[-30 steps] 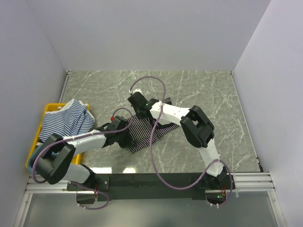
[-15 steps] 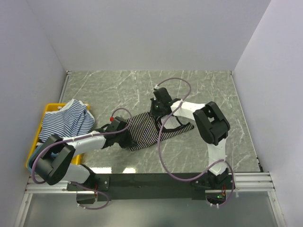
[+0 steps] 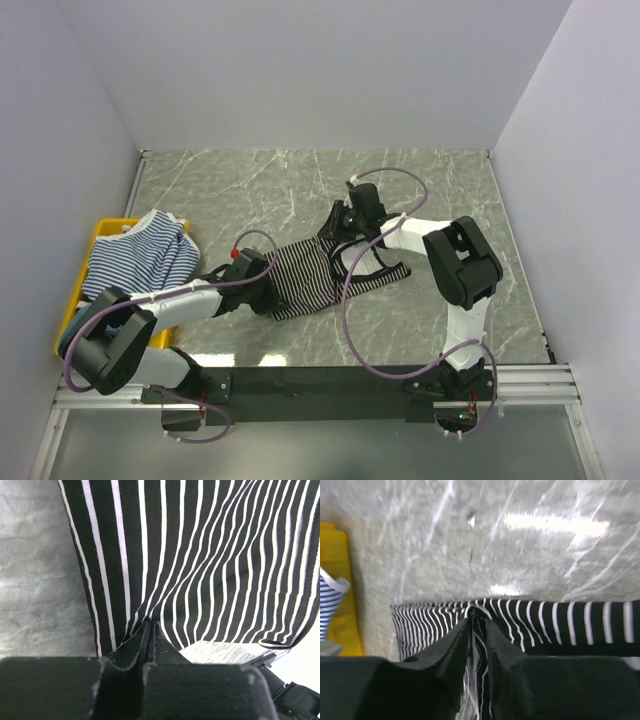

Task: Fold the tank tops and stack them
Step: Fold the tank top

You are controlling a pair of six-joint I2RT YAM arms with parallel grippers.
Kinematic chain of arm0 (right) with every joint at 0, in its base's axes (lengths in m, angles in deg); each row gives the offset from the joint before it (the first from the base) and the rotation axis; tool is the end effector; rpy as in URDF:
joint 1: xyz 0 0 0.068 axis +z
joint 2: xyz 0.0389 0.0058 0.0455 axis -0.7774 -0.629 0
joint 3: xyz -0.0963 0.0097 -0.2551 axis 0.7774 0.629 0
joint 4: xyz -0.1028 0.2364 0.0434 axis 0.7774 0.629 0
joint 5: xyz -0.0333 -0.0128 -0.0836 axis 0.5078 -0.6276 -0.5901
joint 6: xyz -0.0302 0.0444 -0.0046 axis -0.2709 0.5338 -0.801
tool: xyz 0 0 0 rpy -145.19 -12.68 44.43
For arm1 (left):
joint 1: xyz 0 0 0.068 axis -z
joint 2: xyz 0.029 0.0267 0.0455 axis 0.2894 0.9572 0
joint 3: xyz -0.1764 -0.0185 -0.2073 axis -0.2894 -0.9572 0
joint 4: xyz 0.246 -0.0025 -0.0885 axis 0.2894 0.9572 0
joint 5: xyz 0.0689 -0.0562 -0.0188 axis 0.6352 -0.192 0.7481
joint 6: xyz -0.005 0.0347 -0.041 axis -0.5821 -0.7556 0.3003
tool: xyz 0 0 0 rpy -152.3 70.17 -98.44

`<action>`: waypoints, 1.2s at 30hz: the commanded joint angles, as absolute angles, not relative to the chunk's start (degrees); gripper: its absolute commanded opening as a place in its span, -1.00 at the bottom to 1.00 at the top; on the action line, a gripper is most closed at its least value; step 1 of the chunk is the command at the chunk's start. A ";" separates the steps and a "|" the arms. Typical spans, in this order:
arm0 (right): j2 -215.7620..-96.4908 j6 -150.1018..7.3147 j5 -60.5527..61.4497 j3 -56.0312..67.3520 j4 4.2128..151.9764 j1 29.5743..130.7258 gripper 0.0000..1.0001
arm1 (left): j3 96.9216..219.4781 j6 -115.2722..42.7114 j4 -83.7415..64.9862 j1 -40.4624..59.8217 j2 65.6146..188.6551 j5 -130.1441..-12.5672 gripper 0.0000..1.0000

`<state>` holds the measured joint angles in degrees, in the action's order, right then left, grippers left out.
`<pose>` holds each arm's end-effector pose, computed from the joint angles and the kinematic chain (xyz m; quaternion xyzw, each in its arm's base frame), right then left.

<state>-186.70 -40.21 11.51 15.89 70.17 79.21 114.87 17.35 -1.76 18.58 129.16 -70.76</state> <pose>0.3594 0.2055 0.1557 0.0063 0.8930 0.3551 0.2764 0.1878 -0.1391 0.1386 -0.2243 0.9226 -0.2772 0.1474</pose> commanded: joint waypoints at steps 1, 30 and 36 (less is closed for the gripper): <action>-180.79 -39.71 11.62 16.08 66.33 78.71 -0.38 | 113.36 15.95 4.77 19.04 129.07 -69.07 -0.98; -164.24 -34.26 -6.75 38.49 74.60 89.52 -0.35 | 132.17 5.67 6.09 22.20 131.00 -75.31 -0.43; -166.98 -35.05 -5.44 37.35 72.49 90.22 -0.29 | 130.42 6.81 5.30 23.26 131.62 -74.87 -0.43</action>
<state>-166.00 -34.37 -4.62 39.91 75.50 89.55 130.39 7.06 7.10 22.82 131.78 -74.32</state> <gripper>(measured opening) 0.351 0.285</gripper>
